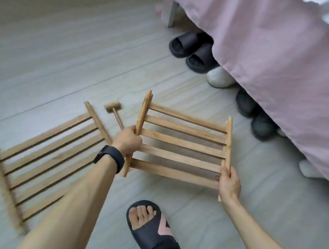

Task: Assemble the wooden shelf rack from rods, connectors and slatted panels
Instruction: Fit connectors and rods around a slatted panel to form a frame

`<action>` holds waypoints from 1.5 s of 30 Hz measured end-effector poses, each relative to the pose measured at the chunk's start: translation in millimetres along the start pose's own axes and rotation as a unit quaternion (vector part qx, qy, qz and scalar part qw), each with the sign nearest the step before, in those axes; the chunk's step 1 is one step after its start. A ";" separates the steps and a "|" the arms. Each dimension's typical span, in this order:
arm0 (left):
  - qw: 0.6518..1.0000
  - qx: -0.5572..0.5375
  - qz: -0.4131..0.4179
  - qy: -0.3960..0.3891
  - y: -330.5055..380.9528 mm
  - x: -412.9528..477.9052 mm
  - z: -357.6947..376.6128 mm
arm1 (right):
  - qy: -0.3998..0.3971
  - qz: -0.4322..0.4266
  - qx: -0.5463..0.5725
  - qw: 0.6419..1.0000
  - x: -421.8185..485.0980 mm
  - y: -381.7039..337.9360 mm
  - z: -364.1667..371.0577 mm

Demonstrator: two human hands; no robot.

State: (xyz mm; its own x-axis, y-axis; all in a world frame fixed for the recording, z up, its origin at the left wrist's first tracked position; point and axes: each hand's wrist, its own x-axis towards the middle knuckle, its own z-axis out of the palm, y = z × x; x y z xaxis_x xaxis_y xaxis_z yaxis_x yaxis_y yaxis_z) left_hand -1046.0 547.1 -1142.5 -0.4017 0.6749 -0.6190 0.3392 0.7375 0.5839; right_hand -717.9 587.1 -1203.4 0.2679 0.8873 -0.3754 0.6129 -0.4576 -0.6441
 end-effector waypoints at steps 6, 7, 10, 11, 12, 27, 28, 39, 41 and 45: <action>0.996 -0.060 0.004 -0.071 1.3 -4.1 72.6 | 0.047 0.046 0.013 0.998 13.8 57.9 -42.1; 0.994 -0.062 0.012 -0.089 2.1 -4.1 78.4 | 0.055 0.058 0.018 0.997 12.9 63.1 -42.2; 0.986 -0.096 0.014 -0.133 7.6 -5.8 94.5 | 0.074 0.103 0.024 0.992 8.2 80.2 -38.0; 0.984 -0.108 0.004 -0.141 9.2 -7.5 99.2 | 0.079 0.119 0.019 0.990 6.3 86.5 -36.6; 0.983 -0.108 -0.001 -0.146 9.9 -9.4 103.0 | 0.082 0.136 0.006 0.987 4.2 92.2 -35.3; 0.983 0.143 0.003 -0.119 7.4 -37.8 84.7 | 0.055 -0.068 -0.242 0.966 -30.9 64.5 -33.0; 0.982 0.155 0.015 -0.110 10.7 -41.6 72.6 | 0.021 -0.144 -0.246 0.958 -37.4 49.5 -28.0; 0.933 0.344 0.038 0.097 -23.1 -113.0 -132.0 | -0.175 -0.558 -0.179 0.791 -161.9 -185.1 93.8; 0.924 0.361 0.025 0.121 -59.8 -129.6 -149.3 | -0.202 -0.579 -0.187 0.767 -183.8 -201.0 121.2; 0.942 0.308 -0.075 0.107 -151.7 -144.7 -163.2 | -0.261 -0.580 -0.233 0.736 -203.7 -201.1 171.8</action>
State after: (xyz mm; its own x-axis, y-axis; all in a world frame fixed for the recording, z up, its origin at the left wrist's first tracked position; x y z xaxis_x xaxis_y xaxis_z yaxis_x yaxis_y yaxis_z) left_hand -1178.2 333.5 -1055.8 -0.6246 0.5906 -0.5111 0.6684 0.7427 0.0414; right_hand -1023.5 488.4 -1111.9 -0.8835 0.4669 -0.0364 0.4253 0.7673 -0.4799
